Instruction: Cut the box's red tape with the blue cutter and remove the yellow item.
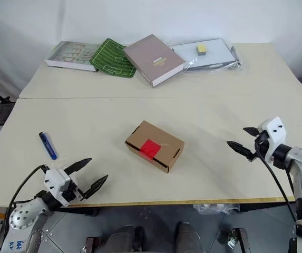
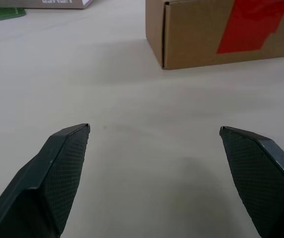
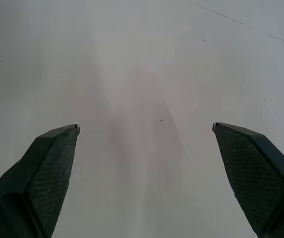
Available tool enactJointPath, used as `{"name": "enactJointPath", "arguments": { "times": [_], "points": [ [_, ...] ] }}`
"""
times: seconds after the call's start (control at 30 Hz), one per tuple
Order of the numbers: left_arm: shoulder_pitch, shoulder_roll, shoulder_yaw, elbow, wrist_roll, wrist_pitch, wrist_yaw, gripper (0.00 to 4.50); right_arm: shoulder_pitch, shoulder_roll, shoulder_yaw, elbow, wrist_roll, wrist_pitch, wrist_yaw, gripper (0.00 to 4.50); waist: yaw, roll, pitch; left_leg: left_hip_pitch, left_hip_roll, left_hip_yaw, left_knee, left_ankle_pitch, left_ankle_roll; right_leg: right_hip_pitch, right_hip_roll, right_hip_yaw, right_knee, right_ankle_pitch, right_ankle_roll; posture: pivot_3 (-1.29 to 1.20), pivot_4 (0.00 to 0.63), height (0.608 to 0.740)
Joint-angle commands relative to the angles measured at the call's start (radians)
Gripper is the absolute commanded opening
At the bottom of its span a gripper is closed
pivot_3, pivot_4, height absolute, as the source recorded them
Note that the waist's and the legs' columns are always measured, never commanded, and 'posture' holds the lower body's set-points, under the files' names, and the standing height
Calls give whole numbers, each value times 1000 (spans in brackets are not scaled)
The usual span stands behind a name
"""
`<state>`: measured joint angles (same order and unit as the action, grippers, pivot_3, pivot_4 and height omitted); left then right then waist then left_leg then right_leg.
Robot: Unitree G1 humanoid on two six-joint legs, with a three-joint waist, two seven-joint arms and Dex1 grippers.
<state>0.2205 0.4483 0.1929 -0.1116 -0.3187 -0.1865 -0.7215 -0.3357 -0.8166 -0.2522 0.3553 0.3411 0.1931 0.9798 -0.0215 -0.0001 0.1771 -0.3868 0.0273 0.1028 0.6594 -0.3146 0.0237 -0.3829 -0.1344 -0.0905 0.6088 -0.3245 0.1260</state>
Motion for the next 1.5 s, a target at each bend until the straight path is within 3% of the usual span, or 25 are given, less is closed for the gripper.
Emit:
{"name": "enactJointPath", "arguments": {
  "times": [0.03,0.37,0.4,0.5,0.83,0.9,1.23,1.5],
  "points": [
    [-5,-4,-10,-42,-10,18,11,4459,-2,-4,-37,-25,13,-16,-15,4500,1,0,0,0,0,0,0,0,0,0,0,0,0,0,0,0,150,740],
    [-38,6,-42,-57,53,165,86,4459,24,-8,-14,-92,-23,83,-124,4500,14,1,-1,0,0,0,4,0,0,0,0,1,4,0,0,0,150,740],
    [-57,4,-36,-36,52,183,97,4279,44,-8,-7,-143,-19,89,-121,4323,19,1,-1,1,0,0,4,0,0,0,0,1,4,0,0,0,150,740],
    [-127,5,-30,24,61,196,112,3574,98,-9,-1,-308,54,192,-90,3574,25,2,-1,0,0,0,5,0,0,0,0,1,3,0,0,0,150,740],
    [-423,-9,-73,252,100,163,101,386,153,70,92,-699,127,507,-241,68,37,1,-1,0,0,-1,6,0,0,-1,-1,1,8,0,-1,0,150,740],
    [-468,-15,-79,290,104,148,98,30,147,85,112,-737,128,549,-269,0,41,1,-1,0,0,-1,7,0,0,-1,0,1,8,0,-1,0,150,740],
    [-703,-96,-207,452,112,129,-27,30,55,131,217,-821,181,710,-304,0,45,-2,1,-4,-1,1,10,0,1,-4,1,-1,10,1,0,0,150,740],
    [-665,-87,-298,270,31,301,-212,30,-106,140,278,-712,164,733,-277,0,27,-4,2,-4,1,7,10,0,1,-9,2,-1,13,1,0,0,150,740]
  ]
}}
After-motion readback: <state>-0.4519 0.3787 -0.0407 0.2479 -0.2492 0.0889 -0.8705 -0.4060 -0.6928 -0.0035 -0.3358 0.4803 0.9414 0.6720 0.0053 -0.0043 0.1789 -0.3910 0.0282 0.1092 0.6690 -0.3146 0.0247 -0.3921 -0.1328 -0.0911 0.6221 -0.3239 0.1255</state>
